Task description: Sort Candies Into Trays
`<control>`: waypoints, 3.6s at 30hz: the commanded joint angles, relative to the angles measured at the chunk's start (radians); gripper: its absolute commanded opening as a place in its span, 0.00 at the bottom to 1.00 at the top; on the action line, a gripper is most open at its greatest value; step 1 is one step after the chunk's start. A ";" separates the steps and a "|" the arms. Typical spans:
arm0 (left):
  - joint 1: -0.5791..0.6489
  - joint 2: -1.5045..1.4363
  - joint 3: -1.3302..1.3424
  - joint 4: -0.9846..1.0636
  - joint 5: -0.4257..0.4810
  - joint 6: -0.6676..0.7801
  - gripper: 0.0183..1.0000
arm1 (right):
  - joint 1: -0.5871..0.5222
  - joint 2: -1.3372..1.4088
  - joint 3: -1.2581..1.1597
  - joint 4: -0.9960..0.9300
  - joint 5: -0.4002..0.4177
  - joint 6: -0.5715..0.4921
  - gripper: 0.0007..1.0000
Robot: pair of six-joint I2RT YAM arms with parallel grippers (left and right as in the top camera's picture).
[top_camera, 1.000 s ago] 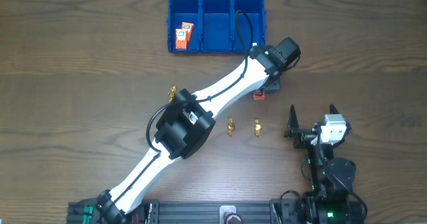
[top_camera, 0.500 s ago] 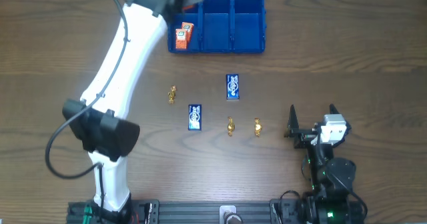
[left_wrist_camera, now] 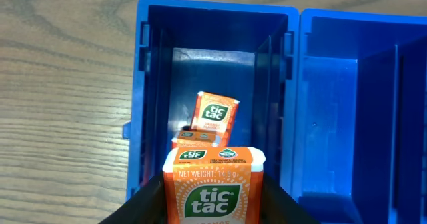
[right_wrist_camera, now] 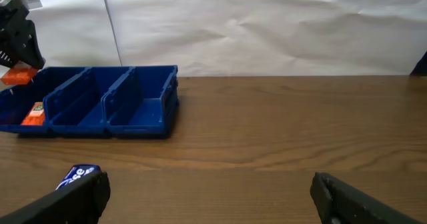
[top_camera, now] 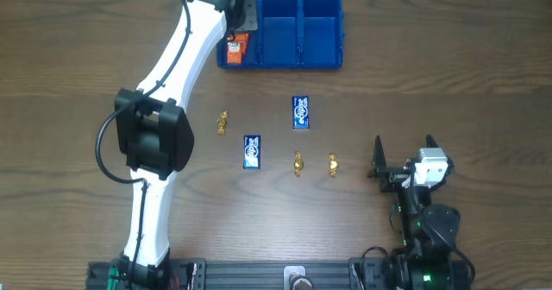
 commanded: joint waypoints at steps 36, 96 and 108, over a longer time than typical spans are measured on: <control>0.294 -2.104 -2.052 1.007 0.119 0.160 1.00 | -0.003 -0.007 -0.003 -0.004 -0.009 -0.012 1.00; 0.295 -2.353 -2.260 0.835 0.121 0.159 1.00 | 0.393 1.298 1.194 -0.581 -0.113 0.256 1.00; 0.295 -2.353 -2.260 0.835 0.121 0.159 1.00 | 0.789 1.811 1.332 -0.668 0.061 0.726 1.00</control>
